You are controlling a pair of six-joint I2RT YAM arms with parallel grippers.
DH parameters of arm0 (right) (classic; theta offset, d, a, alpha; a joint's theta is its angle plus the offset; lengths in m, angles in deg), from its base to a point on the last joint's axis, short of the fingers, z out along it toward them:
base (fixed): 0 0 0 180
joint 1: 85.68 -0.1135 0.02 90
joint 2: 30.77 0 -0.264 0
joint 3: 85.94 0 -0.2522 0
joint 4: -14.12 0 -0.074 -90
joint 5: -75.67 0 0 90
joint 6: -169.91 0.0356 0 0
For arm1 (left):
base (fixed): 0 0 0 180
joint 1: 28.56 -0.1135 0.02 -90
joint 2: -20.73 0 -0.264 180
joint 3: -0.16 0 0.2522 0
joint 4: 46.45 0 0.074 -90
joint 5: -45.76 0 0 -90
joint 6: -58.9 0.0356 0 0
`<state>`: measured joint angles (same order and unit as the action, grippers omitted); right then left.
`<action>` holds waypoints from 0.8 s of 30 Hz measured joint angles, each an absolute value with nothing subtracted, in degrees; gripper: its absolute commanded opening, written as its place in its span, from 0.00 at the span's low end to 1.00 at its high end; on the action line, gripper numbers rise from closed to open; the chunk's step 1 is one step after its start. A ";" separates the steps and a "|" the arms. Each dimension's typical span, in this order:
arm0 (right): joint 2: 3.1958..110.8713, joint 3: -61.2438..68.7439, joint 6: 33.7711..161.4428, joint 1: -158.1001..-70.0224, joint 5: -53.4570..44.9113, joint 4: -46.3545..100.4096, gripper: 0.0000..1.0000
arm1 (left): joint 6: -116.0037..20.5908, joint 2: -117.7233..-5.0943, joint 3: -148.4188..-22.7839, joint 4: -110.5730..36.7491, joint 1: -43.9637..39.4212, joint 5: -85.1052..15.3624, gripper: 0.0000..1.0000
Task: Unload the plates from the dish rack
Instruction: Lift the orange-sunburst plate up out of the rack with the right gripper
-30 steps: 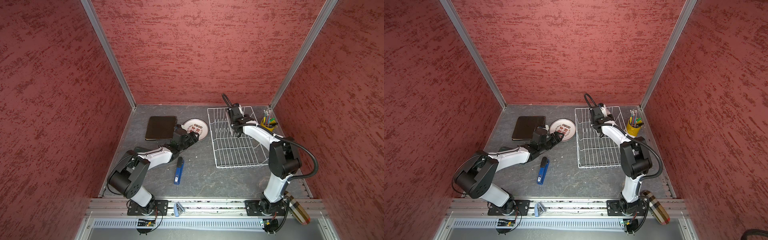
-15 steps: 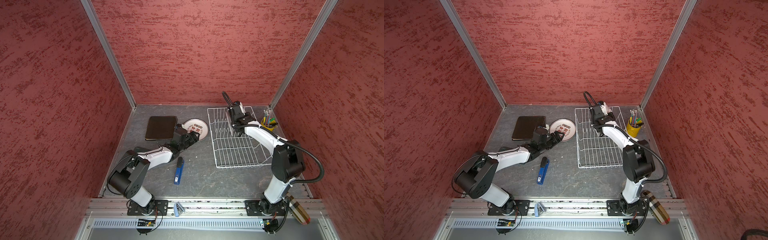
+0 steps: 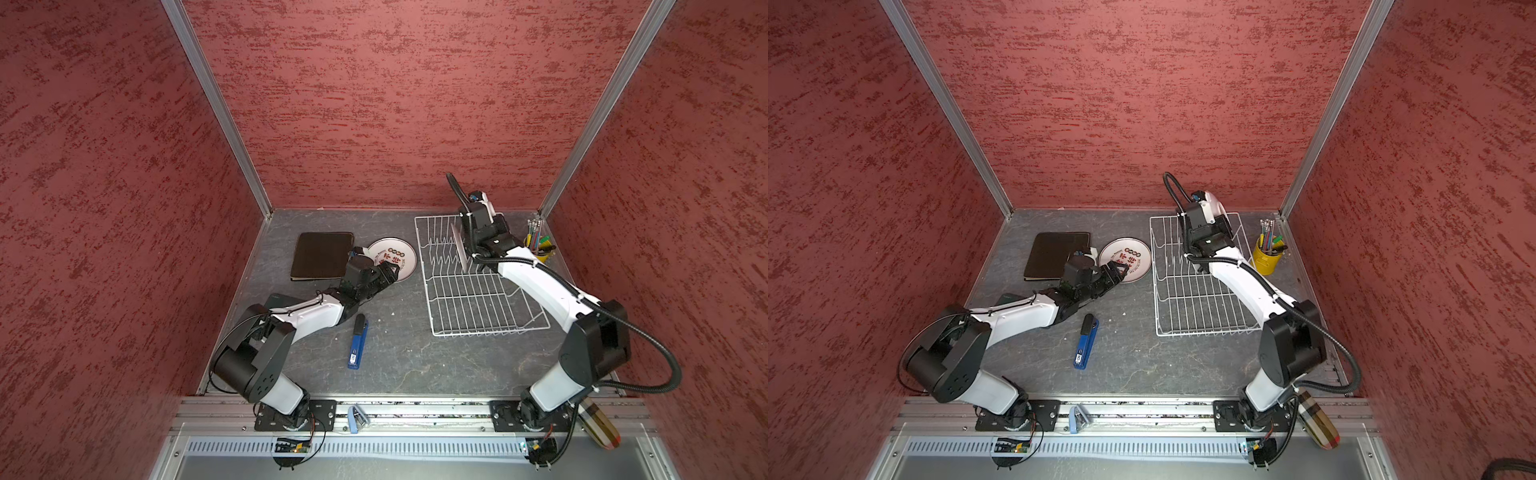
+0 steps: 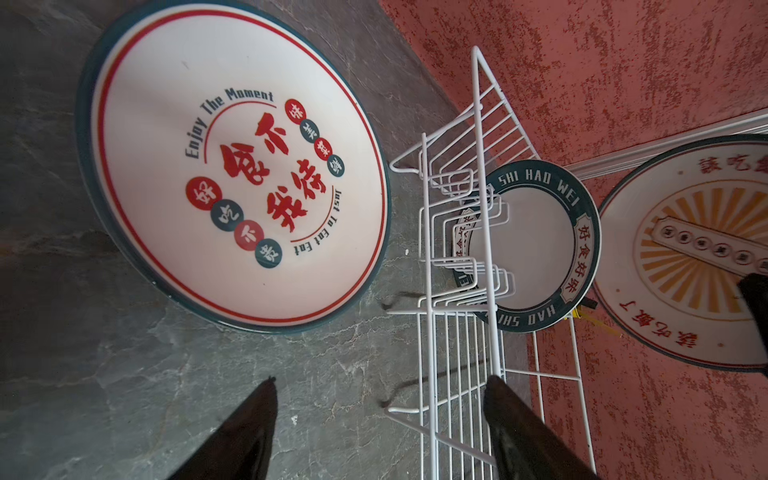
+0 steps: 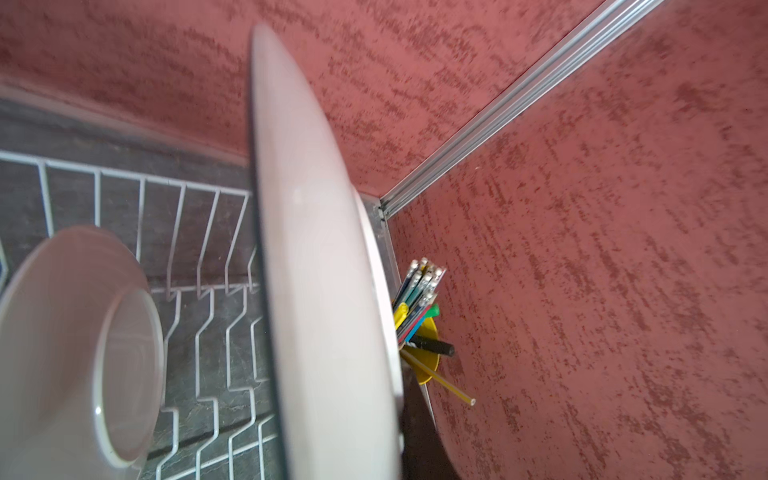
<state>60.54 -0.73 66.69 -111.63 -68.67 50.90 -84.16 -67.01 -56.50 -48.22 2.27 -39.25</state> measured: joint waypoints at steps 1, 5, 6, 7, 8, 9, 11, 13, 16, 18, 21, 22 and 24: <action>58.79 -0.49 66.10 -112.11 -68.83 49.68 0.00 | -84.16 -66.77 -56.50 -47.96 2.27 -39.23 0.78; 51.43 1.06 65.08 -113.69 -69.02 45.53 0.00 | -84.05 -65.63 -56.50 -47.33 2.27 -38.64 0.79; 49.44 1.61 65.10 -113.99 -68.98 44.67 0.00 | -83.96 -65.37 -56.50 -47.22 2.27 -38.48 0.79; 47.40 2.15 65.38 -114.21 -68.72 43.95 0.00 | -83.87 -65.11 -56.52 -47.15 2.27 -38.24 0.79; 45.39 2.66 65.95 -114.43 -68.26 43.47 0.00 | -83.74 -64.89 -56.58 -47.00 2.27 -38.09 0.79; 43.60 3.14 66.74 -114.54 -67.60 43.04 0.00 | -83.68 -64.72 -56.58 -46.95 2.27 -37.92 0.79; 39.40 4.36 69.23 -114.58 -65.18 42.34 0.00 | -83.70 -64.30 -56.67 -46.65 2.27 -37.50 0.79; 35.82 5.43 72.29 -114.56 -62.16 42.21 0.00 | -83.72 -63.95 -56.71 -46.56 2.25 -37.04 0.79; 31.95 6.37 76.97 -114.45 -57.04 42.27 0.00 | -83.74 -63.34 -56.76 -46.43 2.01 -36.21 0.79; 30.60 7.01 80.20 -114.43 -53.70 42.21 0.00 | -83.74 -63.16 -56.84 -46.43 1.81 -35.47 0.79; 28.54 10.11 85.91 -114.28 -47.30 41.83 0.00 | -83.76 -63.03 -56.84 -46.45 1.35 -35.12 0.80; 27.75 11.84 87.90 -114.21 -44.94 41.40 0.00 | -83.87 -63.03 -56.84 -46.54 1.11 -34.86 0.80; 26.31 15.25 91.63 -114.21 -40.81 40.85 0.00 | -84.33 -63.03 -56.74 -46.87 0.50 -33.98 0.80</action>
